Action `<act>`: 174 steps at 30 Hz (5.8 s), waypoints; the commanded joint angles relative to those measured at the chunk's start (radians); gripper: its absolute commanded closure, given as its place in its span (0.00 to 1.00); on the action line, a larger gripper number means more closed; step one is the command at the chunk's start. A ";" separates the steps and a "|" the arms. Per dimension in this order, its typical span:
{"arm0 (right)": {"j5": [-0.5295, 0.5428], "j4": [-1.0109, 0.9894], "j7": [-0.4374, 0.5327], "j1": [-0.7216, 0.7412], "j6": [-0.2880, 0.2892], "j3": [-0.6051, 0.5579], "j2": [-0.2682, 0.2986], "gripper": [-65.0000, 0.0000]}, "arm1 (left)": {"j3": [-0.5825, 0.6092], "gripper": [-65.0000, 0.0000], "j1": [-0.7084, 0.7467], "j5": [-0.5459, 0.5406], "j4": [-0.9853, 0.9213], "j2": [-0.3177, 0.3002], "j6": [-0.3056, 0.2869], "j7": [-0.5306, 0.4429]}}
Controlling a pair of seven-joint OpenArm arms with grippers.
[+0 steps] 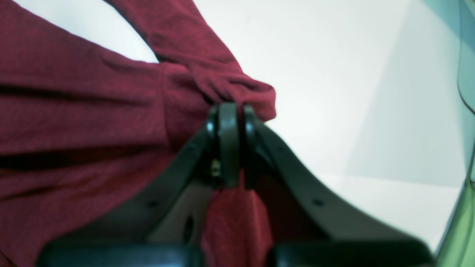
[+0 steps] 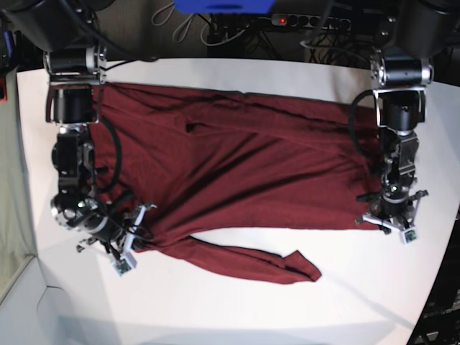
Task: Layout the t-shirt on the table in an organized manner, then fold the t-shirt properly
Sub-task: 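Grasp the strip edge with the left gripper opposite the right gripper, then lift and fold the strip edge with both grippers over onto itself, then release with the right gripper and grasp the sleeve near the fold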
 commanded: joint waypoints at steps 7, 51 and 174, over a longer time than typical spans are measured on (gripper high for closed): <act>0.007 0.028 0.022 0.009 -0.003 0.008 0.011 1.00 | -0.003 0.78 -0.030 0.002 0.099 -0.014 0.005 -0.031; 0.009 0.070 0.020 -0.057 -0.002 0.004 0.025 1.00 | 0.098 0.54 -0.067 0.013 -0.190 0.029 0.004 -0.030; 0.009 0.734 0.009 -0.675 0.103 0.202 0.071 0.59 | -0.093 0.61 0.628 -0.366 0.575 -0.048 0.007 0.096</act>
